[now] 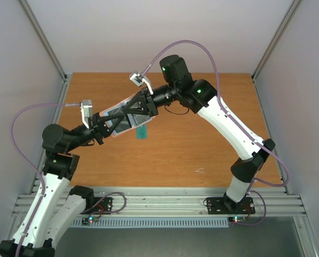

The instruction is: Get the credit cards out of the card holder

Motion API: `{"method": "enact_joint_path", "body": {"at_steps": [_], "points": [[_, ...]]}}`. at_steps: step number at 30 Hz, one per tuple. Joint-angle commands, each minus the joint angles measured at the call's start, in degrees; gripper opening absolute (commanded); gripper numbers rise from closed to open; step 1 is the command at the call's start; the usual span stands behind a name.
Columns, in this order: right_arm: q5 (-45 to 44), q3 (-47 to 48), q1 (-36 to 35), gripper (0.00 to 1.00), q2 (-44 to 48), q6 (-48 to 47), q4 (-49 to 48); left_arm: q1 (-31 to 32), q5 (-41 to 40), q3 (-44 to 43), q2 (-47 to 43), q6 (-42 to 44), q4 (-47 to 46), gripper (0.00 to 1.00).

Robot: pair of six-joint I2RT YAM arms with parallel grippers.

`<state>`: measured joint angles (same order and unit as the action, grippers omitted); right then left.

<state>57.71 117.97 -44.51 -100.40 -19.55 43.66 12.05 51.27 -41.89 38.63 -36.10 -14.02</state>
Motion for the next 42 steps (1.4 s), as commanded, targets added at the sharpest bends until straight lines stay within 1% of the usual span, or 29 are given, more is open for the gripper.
{"method": "enact_joint_path", "body": {"at_steps": [1,2,3,9,12,14,16,20,24,26,27,31,42], "points": [[2.0,-1.8,0.9,0.01,2.3,1.6,-3.8,0.7,-0.1,-0.7,-0.5,0.0,-4.1,0.1],[1.8,-1.9,1.4,0.01,2.6,1.6,-3.8,0.7,-0.3,-0.6,-0.5,-0.2,-4.1,0.15],[1.8,-2.1,1.8,0.01,2.8,1.5,-3.8,0.7,-0.4,-0.5,-0.6,-0.6,-4.1,0.18],[0.8,-2.8,4.0,0.01,4.5,0.4,-1.8,0.7,-0.1,0.1,-1.2,-1.6,-4.1,0.19],[0.5,-3.2,5.0,0.01,5.3,0.0,-1.1,0.6,0.1,0.2,-1.2,-1.8,-3.9,0.25],[0.1,-3.1,5.5,0.01,5.7,-0.5,-0.3,0.7,-0.1,0.2,-1.1,-1.9,-3.9,0.27],[0.1,-3.0,5.7,0.01,6.0,-0.8,0.0,0.7,0.1,0.2,-1.0,-1.9,-4.0,0.24],[0.0,-2.8,5.7,0.01,5.9,-1.3,1.0,0.7,0.1,0.2,-1.0,-1.8,-4.1,0.14],[0.2,-2.7,6.1,0.01,6.0,-2.2,2.2,0.7,0.3,0.3,-1.1,-1.8,-4.0,0.09],[0.9,-2.4,6.3,0.01,5.7,-2.0,2.9,0.7,0.1,0.3,-1.1,-1.6,-3.9,0.01],[1.4,-2.4,6.3,0.01,5.6,-1.8,3.0,0.7,0.0,0.4,-1.0,-1.6,-4.0,0.0],[2.9,-2.8,6.3,0.09,4.8,-1.1,3.7,0.7,-1.4,0.5,-1.2,-1.5,-4.2,0.0],[3.5,-8.0,6.2,0.08,5.8,1.5,-0.3,0.4,-1.9,0.4,-1.1,-2.0,-5.1,0.0]]}}
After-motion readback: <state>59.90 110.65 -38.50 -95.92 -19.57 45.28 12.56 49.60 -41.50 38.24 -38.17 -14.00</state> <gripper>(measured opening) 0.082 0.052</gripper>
